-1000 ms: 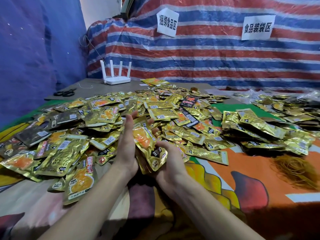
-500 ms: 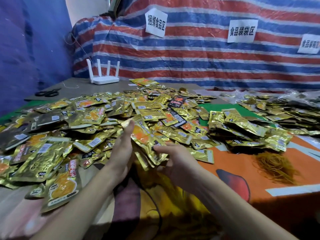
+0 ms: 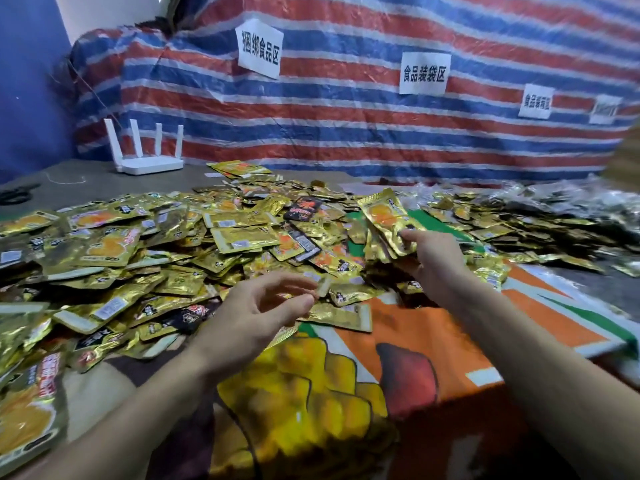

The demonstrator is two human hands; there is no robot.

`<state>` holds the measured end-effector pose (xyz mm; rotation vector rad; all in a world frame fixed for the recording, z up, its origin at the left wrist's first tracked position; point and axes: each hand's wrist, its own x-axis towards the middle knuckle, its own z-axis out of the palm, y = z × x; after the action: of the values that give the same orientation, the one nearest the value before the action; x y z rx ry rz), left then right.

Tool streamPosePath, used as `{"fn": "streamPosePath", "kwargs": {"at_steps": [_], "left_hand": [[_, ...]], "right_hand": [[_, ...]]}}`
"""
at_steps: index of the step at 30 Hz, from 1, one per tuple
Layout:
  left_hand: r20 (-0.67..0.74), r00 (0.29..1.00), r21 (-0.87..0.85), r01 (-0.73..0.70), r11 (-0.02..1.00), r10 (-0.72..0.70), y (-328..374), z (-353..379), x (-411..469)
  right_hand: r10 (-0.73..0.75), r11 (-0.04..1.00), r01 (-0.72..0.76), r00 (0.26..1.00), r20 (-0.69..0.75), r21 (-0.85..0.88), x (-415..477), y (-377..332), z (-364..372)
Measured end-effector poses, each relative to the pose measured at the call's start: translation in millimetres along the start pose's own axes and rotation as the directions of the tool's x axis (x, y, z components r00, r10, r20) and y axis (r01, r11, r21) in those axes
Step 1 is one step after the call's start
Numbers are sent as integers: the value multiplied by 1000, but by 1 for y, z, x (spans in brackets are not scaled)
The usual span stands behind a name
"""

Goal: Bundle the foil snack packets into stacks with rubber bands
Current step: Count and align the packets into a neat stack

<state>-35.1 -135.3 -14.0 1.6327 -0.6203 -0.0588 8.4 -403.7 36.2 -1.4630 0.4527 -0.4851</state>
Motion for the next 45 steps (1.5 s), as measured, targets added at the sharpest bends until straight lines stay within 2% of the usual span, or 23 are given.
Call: {"fn": "streamPosePath", "kwargs": {"at_steps": [4, 9, 13, 18, 22, 25, 27, 29, 31, 34, 38, 41, 43, 45], "left_hand": [[46, 998, 47, -46, 998, 44, 14, 1, 6], [43, 996, 81, -80, 994, 77, 22, -1, 11], [48, 995, 97, -87, 991, 83, 23, -3, 13], [25, 994, 121, -104, 987, 102, 28, -2, 16], [26, 992, 128, -125, 984, 122, 33, 1, 17], [31, 992, 130, -129, 983, 126, 36, 0, 15], [15, 991, 136, -130, 982, 130, 36, -3, 14], [-31, 990, 143, -128, 981, 134, 35, -9, 14], [-99, 987, 155, -114, 981, 130, 30, -16, 13], [-198, 976, 201, -50, 978, 90, 19, -30, 13], [-310, 950, 260, 41, 965, 43, 7, -57, 9], [-332, 943, 348, 92, 933, 31, 1, -81, 0], [-316, 949, 488, 167, 857, -5, -1, -98, -8], [-297, 950, 642, 275, 716, -98, -3, -115, -17]], "right_hand": [[-94, 972, 38, 968, -233, -234, 65, -23, -39], [-75, 920, -94, 910, -407, -381, 107, -25, -63], [-70, 851, -141, 924, -375, -506, 116, -16, -58], [-139, 614, -163, 941, -309, -773, 111, -9, -47], [-141, 447, -239, 933, -332, -862, 104, -7, -41], [-153, 414, -221, 940, -307, -883, 97, -6, -38], [-224, 356, -148, 945, -238, -923, 87, -4, -31], [-310, 319, 9, 946, -95, -948, 74, -2, -17], [-380, 333, 211, 922, 74, -919, 57, 1, 4], [-420, 369, 499, 842, 338, -785, 22, 6, 40], [-312, 400, 699, 712, 630, -593, -23, 13, 78], [-202, 360, 765, 622, 756, -534, -46, 22, 98], [-122, 297, 776, 609, 784, -557, -54, 30, 109], [-17, 228, 743, 649, 761, -629, -56, 38, 115]]}}
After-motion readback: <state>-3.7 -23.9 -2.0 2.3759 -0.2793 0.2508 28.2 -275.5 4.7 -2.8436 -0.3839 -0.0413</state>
